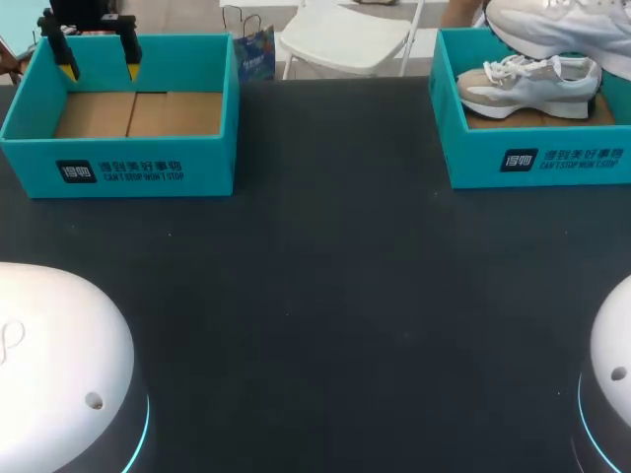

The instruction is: Take the shoe out of the shoebox, open the shoe tongue, remove and reinsert the insole, then place the shoe into the shoebox

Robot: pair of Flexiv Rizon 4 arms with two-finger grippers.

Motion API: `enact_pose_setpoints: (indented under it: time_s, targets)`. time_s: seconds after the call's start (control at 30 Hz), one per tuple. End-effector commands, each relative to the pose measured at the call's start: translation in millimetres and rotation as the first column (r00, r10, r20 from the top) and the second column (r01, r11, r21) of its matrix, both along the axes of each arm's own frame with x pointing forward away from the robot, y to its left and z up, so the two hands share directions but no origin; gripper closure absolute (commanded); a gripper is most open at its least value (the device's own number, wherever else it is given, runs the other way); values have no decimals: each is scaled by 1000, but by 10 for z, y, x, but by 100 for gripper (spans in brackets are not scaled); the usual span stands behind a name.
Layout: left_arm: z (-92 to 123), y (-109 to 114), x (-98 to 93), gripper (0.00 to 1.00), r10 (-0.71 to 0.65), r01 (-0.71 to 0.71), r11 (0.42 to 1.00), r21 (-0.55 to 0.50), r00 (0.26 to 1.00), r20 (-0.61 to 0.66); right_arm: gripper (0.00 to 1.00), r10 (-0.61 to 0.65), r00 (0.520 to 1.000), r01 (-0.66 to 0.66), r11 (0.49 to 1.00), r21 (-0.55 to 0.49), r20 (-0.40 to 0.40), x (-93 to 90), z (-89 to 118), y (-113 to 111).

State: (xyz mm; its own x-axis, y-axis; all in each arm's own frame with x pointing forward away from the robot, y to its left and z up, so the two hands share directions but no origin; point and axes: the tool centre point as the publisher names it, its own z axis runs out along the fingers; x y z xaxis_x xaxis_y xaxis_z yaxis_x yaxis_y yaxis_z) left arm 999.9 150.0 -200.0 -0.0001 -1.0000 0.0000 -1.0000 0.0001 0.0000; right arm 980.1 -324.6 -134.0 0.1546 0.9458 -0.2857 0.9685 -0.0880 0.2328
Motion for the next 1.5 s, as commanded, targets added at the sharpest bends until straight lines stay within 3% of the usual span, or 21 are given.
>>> enact_pose_setpoints:
  time_s: [0.03, 0.23, 0.5, 0.8, 1.0, 1.5]
  targets:
    - [0, 0, 1, 0, 0, 0, 1000, 0, 1000, 0, 100, 0, 1000, 0, 1000, 1, 0, -2, 18, -2]
    - [0, 0, 1, 0, 0, 0, 1000, 0, 1000, 0, 100, 31, 999, -31, 1000, 2, 37, -556, 72, 381]
    - [0, 0, 1, 0, 0, 0, 1000, 0, 1000, 0, 100, 86, 996, -86, 996, 19, 23, -1247, 66, 944]
    - [0, 0, 1, 0, 0, 0, 1000, 0, 1000, 0, 100, 133, 991, -133, 991, -18, -1, -1861, 45, 1445]
    - [0, 0, 1, 0, 0, 0, 1000, 0, 1000, 0, 100, 132, 991, -132, 991, -1, -16, -2082, -4, 1669]
    - [0, 0, 1, 0, 0, 0, 1000, 0, 1000, 0, 100, 124, 992, -124, 992, -7, -18, -2102, -20, 1707]
